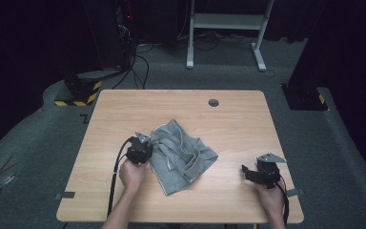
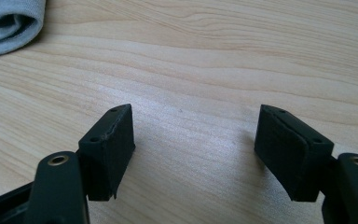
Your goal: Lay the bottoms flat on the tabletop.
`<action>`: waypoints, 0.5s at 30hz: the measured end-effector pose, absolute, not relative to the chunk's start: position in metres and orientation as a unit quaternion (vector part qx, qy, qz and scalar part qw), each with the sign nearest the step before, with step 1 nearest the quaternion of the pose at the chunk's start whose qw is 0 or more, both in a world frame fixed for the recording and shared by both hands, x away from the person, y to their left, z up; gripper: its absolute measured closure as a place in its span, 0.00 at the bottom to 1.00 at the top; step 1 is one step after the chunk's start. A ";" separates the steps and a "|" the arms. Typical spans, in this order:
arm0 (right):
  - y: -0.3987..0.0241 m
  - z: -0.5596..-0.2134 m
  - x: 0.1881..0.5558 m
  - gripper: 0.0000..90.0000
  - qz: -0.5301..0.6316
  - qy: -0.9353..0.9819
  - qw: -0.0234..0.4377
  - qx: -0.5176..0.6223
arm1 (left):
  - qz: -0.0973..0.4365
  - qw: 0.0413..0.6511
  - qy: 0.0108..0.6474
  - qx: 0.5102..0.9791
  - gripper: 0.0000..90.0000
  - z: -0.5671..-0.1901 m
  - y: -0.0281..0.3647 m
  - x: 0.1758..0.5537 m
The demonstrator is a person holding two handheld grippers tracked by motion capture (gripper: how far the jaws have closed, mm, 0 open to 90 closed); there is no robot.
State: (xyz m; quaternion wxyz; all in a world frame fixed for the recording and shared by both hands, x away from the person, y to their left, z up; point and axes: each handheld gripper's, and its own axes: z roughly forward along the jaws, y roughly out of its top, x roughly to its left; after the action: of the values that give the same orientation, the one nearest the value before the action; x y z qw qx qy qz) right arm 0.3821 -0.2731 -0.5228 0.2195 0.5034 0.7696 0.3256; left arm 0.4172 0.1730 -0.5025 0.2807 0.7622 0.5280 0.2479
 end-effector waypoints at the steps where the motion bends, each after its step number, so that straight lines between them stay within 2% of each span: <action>1: -0.273 -0.523 0.382 0.31 0.326 0.770 0.219 0.503 | 0.253 0.278 0.530 0.760 0.79 -0.502 0.173 0.414; 4: -0.273 -0.523 0.382 0.31 0.326 0.770 0.219 0.503 | 0.272 0.288 0.521 0.756 0.60 -0.495 0.168 0.400; 7: -0.273 -0.523 0.382 0.31 0.326 0.770 0.219 0.503 | 0.282 0.315 0.480 0.768 0.51 -0.492 0.158 0.378; 12: -0.273 -0.523 0.382 0.31 0.325 0.770 0.220 0.503 | 0.251 0.347 0.444 0.787 0.47 -0.502 0.142 0.350; 15: -0.273 -0.523 0.382 0.31 0.325 0.770 0.220 0.503 | 0.239 0.341 0.440 0.796 0.46 -0.515 0.137 0.347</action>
State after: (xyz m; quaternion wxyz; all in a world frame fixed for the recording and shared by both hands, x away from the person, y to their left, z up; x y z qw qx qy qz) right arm 0.3820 -0.2728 -0.5228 0.2201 0.5028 0.7702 0.3248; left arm 0.3469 0.1368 -0.5146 0.3411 0.7959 0.4396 0.2385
